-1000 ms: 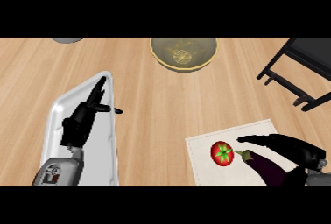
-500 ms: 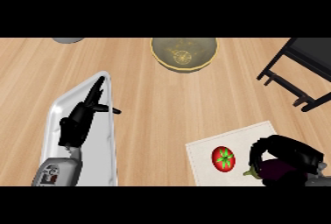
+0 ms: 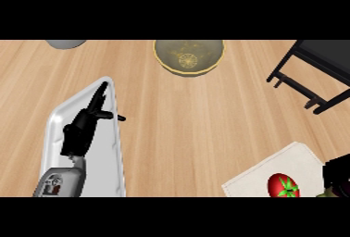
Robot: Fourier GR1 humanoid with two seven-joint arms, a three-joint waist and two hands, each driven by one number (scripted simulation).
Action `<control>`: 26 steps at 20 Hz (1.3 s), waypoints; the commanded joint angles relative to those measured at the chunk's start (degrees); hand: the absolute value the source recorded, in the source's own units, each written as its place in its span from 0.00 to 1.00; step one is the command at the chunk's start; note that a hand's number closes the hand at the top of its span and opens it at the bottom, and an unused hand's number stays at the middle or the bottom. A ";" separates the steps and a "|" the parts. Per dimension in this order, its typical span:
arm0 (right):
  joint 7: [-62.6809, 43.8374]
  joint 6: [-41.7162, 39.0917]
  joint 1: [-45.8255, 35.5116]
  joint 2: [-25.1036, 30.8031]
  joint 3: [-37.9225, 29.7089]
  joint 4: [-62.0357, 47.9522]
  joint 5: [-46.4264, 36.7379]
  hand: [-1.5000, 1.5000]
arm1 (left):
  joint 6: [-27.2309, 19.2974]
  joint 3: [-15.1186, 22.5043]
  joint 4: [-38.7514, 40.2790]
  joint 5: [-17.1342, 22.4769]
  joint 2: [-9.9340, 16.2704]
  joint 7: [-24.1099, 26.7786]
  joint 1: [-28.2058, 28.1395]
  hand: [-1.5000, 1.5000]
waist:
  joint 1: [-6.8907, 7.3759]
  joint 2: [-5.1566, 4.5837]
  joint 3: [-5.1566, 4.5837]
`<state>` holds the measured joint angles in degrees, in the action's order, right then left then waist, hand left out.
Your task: Pick the eggplant from the placemat and place it in the tiered shelf
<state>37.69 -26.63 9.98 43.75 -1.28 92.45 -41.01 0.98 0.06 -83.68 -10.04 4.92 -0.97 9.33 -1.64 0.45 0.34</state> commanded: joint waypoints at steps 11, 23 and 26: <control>18.74 -8.12 11.31 9.99 -20.91 -1.68 34.89 1.00 | 1.30 -0.47 -2.67 1.49 -0.11 -1.34 -1.52 0.50 | -0.11 0.01 -0.43; -1.59 -13.34 7.18 22.53 -40.25 -6.70 62.59 1.00 | 0.49 1.28 -2.20 -0.11 -2.07 -0.43 -2.27 0.50 | 1.50 -0.33 -0.42; -8.88 -10.28 2.03 21.86 -38.37 -8.31 65.40 1.00 | 2.33 -0.86 2.65 1.14 -0.39 1.87 1.23 0.50 | 1.83 -0.56 -0.39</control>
<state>32.34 -32.89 17.41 63.64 -38.76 87.46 18.94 2.41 0.06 -84.08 -10.03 4.47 -0.88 10.24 -0.52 0.22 0.07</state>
